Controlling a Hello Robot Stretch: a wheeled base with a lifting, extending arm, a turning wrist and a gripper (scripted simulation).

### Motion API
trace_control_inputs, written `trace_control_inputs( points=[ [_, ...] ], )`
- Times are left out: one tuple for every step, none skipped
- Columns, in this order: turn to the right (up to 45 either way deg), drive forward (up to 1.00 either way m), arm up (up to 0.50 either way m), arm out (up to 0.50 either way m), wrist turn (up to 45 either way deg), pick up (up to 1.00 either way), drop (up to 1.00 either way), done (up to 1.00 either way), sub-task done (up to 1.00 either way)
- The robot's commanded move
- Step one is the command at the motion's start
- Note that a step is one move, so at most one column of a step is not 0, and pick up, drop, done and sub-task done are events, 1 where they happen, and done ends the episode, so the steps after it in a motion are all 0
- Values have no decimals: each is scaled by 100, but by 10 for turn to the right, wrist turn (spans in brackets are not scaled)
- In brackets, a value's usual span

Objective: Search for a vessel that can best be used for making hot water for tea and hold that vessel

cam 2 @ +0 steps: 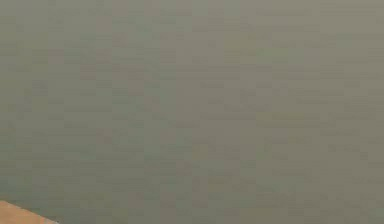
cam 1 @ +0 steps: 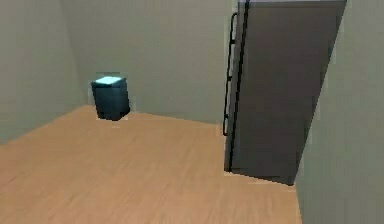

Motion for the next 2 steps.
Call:
trace_control_inputs(
  points=[
    [390, 0, 0, 0, 0, 0, 0, 0, 0],
    [0, 20, 0, 0, 0, 0, 0, 0, 0]
  ],
)
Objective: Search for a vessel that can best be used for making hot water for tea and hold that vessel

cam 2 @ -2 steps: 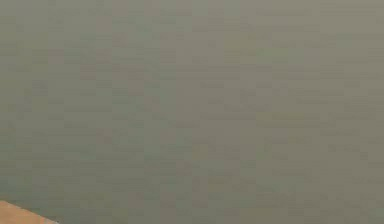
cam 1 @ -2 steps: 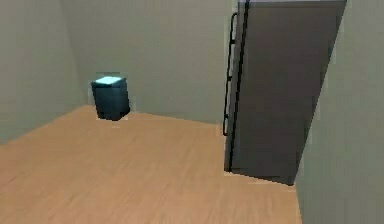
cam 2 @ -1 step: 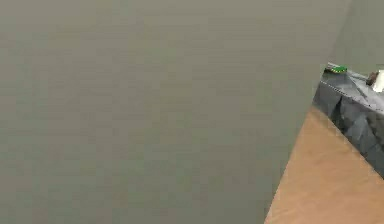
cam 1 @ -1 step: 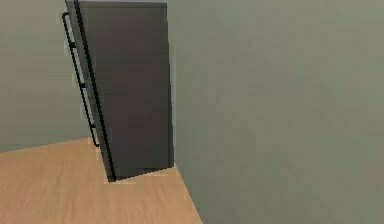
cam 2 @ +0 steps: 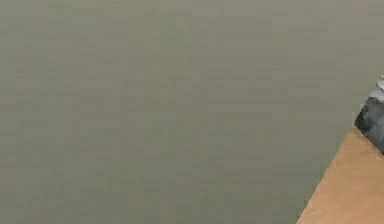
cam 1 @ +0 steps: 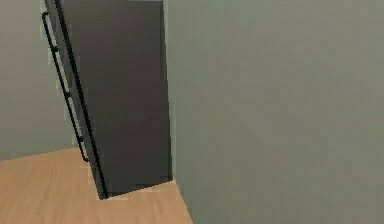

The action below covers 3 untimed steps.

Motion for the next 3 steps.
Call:
trace_control_inputs(
  points=[
    [-450, 0, 0, 0, 0, 0, 0, 0, 0],
    [-150, 0, 0, 0, 0, 0, 0, 0, 0],
    [0, 30, 0, 0, 0, 0, 0, 0, 0]
  ],
)
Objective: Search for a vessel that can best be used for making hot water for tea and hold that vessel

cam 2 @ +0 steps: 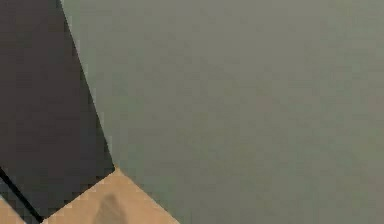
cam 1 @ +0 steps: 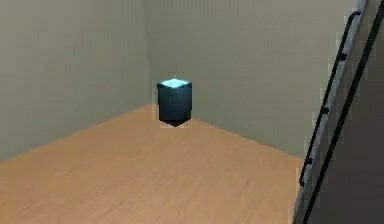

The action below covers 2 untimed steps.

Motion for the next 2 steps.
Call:
trace_control_inputs(
  points=[
    [-450, 0, 0, 0, 0, 0, 0, 0, 0],
    [0, 95, 0, 0, 0, 0, 0, 0, 0]
  ],
)
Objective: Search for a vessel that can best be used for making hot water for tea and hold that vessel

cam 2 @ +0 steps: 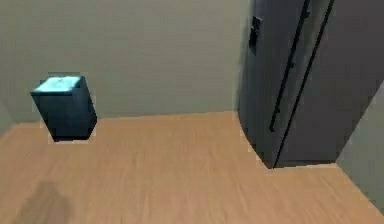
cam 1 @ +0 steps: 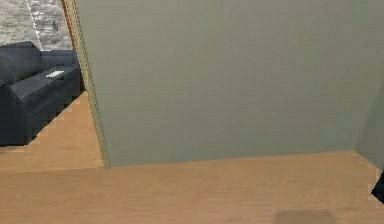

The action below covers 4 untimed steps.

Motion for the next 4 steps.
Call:
trace_control_inputs(
  points=[
    [390, 0, 0, 0, 0, 0, 0, 0, 0],
    [0, 15, 0, 0, 0, 0, 0, 0, 0],
    [-450, 0, 0, 0, 0, 0, 0, 0, 0],
    [-420, 0, 0, 0, 0, 0, 0, 0, 0]
  ],
)
